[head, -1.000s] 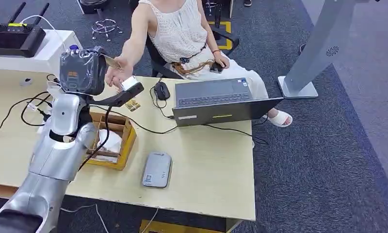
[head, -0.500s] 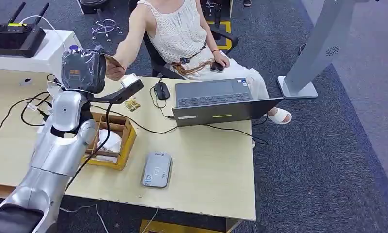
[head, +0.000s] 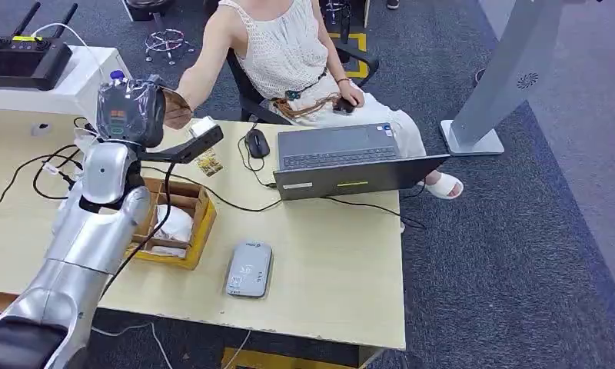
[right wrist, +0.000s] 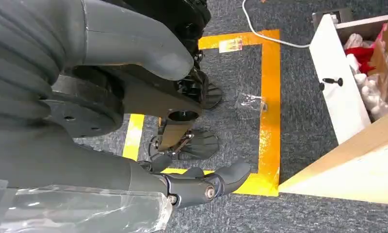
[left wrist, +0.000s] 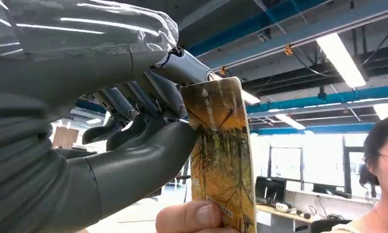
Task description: Pass the card to the sensor for recognition and then transmit it.
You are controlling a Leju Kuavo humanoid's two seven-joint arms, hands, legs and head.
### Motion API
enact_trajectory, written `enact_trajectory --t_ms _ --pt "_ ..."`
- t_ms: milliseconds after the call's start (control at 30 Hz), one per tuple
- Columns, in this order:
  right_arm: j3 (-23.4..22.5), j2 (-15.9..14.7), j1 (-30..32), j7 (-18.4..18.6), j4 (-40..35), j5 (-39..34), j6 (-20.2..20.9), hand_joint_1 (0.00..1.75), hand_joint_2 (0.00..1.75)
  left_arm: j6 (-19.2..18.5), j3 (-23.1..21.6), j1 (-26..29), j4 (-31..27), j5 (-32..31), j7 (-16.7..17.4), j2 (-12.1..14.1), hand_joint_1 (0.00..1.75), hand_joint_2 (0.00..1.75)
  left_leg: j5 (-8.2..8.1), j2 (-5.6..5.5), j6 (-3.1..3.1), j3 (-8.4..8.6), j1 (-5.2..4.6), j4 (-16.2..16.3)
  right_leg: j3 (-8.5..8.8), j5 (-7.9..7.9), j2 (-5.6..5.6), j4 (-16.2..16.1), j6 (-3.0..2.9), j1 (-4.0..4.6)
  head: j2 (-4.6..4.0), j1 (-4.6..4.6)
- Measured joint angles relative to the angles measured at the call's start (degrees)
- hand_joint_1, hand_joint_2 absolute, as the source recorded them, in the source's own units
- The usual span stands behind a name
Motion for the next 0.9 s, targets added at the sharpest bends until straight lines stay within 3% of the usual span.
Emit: enact_trajectory --t_ms 567,633,833,867,900 --pt "-0.3 0.0 0.1 0.5 0.0 0.0 -0.2 0.00 1.75 1.4 0.0 1.2 0.1 2.4 -1.1 0.0 1.75 1.75 0.00 -0.01 0.00 -0.01 0.00 0.0 -0.01 0.00 -0.01 0.0 0.00 0.00 0.00 -0.02" --pt "-0.4 0.0 0.1 0.5 0.0 0.0 -0.3 0.00 1.75 1.6 0.0 2.9 -1.4 3.5 -3.2 -0.3 1.75 1.75 -0.01 0.02 0.01 0.01 -0.03 0.0 -0.02 0.00 0.03 0.0 0.00 -0.04 0.00 -0.04" --pt "-0.7 -0.2 0.5 0.5 0.0 0.3 -0.1 0.00 1.75 0.9 0.0 8.4 -8.1 3.3 -2.2 -1.6 1.75 1.75 -0.05 0.08 0.06 -0.09 -0.03 0.0 -0.10 -0.01 0.12 0.0 0.03 -0.05 0.00 0.00" --pt "-0.7 -0.2 0.5 0.5 0.0 0.3 -0.1 0.00 1.75 0.8 0.0 8.7 -8.7 3.3 -2.2 -1.6 0.00 1.75 -0.05 0.08 0.07 -0.09 -0.03 0.0 -0.11 -0.01 0.12 0.0 0.03 -0.05 0.00 0.02" --pt "-0.8 -0.2 0.6 0.5 0.0 0.3 -0.1 0.00 1.75 0.8 0.0 8.9 -9.1 3.3 -2.2 -1.6 0.00 1.75 -0.06 0.08 0.07 -0.08 -0.03 0.0 -0.11 -0.02 0.11 0.0 0.03 -0.05 0.00 0.02"
